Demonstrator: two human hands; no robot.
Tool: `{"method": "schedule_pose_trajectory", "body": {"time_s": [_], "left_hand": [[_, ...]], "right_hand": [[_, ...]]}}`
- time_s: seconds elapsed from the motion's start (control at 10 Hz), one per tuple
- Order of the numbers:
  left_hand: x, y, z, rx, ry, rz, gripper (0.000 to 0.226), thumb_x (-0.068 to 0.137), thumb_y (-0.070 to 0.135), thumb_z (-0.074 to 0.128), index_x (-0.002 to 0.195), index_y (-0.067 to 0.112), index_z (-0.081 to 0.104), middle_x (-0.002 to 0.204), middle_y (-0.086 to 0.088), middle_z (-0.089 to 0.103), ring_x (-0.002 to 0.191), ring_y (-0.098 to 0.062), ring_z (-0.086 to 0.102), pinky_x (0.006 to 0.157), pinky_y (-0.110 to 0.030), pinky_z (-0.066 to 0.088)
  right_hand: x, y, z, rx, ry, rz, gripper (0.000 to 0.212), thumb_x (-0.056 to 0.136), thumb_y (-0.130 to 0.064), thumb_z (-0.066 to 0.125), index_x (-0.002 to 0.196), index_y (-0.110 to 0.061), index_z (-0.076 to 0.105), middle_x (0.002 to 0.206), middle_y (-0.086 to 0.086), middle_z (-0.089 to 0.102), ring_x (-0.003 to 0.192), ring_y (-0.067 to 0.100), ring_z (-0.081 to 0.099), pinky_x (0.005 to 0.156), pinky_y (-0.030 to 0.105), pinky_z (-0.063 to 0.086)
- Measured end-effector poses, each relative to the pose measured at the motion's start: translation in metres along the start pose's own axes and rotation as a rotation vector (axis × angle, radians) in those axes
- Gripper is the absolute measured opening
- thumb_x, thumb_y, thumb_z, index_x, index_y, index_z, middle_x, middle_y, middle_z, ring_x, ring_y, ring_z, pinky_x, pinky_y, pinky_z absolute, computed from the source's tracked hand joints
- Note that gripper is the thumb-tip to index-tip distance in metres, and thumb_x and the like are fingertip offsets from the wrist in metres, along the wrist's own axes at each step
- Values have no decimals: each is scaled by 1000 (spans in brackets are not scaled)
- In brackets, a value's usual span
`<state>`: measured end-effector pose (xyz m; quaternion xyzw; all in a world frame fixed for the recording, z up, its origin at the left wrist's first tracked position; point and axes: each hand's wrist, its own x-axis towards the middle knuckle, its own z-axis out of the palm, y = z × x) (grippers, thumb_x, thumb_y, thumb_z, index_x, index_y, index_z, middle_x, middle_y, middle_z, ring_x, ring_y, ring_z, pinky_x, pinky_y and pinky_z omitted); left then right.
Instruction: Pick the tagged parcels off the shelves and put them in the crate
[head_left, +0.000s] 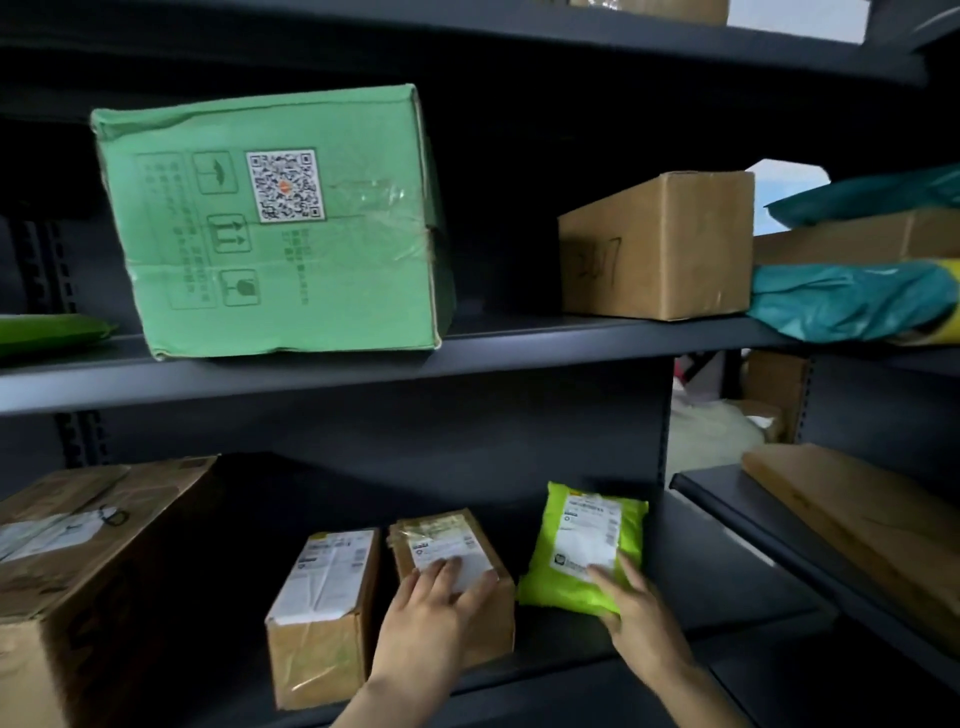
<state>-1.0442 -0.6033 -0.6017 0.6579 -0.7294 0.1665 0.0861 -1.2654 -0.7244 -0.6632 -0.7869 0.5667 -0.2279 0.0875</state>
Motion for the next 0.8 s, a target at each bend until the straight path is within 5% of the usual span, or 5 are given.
{"method": "schedule_pose_trajectory", "body": {"time_s": [0.1, 0.2, 0.3, 0.6, 0.8], "left_hand": [[6, -4, 0, 50, -30, -64, 80, 25, 33, 91, 102, 44, 70, 103, 0, 73, 94, -13, 70, 77, -30, 57], [16, -19, 16, -29, -28, -128, 72, 86, 15, 51, 144, 45, 22, 156, 0, 21, 145, -15, 16, 119, -38, 10], [26, -25, 23, -69, -93, -133, 71, 90, 11, 38, 146, 43, 10, 159, 5, 6, 146, -13, 0, 118, -37, -6], [25, -28, 22, -57, -127, -115, 74, 90, 10, 38, 147, 43, 4, 159, 3, 5, 147, -14, -1, 117, -38, -8], [13, -18, 9, 16, -134, -28, 82, 88, 4, 40, 148, 35, -5, 160, -2, -5, 147, -21, -11, 114, -42, -17]], "right_hand": [[5, 21, -1, 131, 19, -65, 61, 82, 14, 46, 130, -24, 55, 153, 3, 27, 132, 19, 43, 104, 19, 35], [16, 33, -3, 170, 23, -84, 62, 79, 22, 40, 123, -17, 62, 148, 5, 36, 129, 15, 46, 93, -3, 26], [24, 38, -2, 167, 6, -124, 64, 78, 23, 38, 122, -16, 62, 148, 4, 36, 130, 13, 43, 92, -8, 21], [13, 25, -13, -26, 38, -167, 73, 81, 9, 44, 140, -33, 37, 154, -4, 23, 143, 21, 20, 113, 30, 24], [-13, -11, -19, -76, 46, -234, 74, 85, 0, 42, 147, -32, 17, 156, -7, 11, 145, 14, 7, 116, 29, 10]]}}
